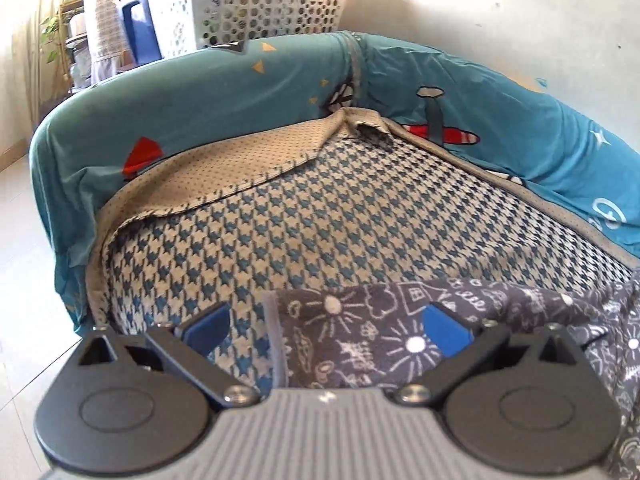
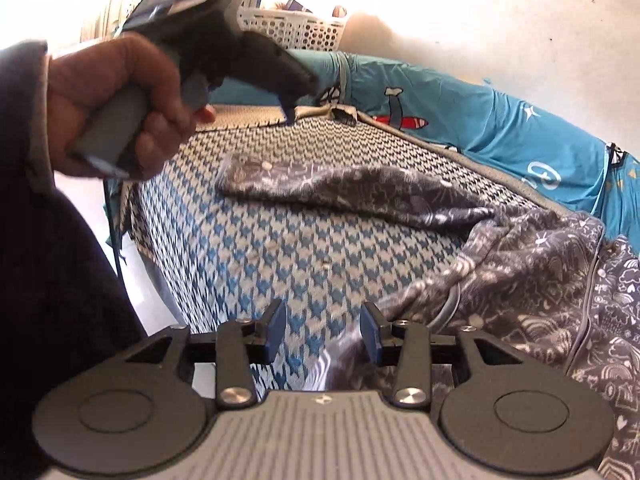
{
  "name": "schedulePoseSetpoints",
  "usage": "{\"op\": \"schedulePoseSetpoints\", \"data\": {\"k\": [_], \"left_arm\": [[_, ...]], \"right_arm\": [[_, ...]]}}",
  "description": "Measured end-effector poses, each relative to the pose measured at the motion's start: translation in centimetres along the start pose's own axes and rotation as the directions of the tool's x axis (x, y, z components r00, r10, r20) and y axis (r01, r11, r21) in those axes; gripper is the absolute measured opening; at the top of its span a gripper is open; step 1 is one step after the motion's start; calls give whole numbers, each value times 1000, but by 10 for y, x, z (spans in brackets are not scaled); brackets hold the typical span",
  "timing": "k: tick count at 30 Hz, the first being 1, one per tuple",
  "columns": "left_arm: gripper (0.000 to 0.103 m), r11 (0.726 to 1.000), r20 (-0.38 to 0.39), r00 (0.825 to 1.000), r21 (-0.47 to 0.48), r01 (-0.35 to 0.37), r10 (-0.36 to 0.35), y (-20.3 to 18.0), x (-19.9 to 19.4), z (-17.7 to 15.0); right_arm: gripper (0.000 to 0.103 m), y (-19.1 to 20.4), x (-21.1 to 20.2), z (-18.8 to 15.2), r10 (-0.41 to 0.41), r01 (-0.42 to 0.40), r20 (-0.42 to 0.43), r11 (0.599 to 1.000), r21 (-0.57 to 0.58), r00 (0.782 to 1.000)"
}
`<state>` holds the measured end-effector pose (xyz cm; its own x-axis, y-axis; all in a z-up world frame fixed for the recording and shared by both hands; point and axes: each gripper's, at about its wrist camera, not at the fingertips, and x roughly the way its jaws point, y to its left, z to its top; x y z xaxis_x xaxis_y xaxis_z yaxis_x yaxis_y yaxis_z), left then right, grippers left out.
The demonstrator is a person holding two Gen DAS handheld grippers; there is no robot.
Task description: Fold clothes
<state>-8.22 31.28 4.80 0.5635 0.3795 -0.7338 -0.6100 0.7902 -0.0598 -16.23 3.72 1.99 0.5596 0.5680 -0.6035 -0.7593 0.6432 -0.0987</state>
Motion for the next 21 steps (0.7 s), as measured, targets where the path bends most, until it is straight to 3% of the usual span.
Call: {"op": "schedulePoseSetpoints", "data": {"k": [7, 12, 21], "left_arm": [[103, 994, -74, 996, -98, -53, 45, 31, 25, 5], [103, 977, -102, 995, -209, -41, 20, 61, 38, 8], [103, 971, -122, 986, -200, -135, 112, 82, 46, 10]], "right_arm": [[40, 1, 12, 21, 37, -37, 20, 999, -4, 999], [40, 10, 37, 40, 66, -64, 33, 996, -55, 997], [40, 35, 104, 77, 124, -122, 5, 982, -144, 992]]}}
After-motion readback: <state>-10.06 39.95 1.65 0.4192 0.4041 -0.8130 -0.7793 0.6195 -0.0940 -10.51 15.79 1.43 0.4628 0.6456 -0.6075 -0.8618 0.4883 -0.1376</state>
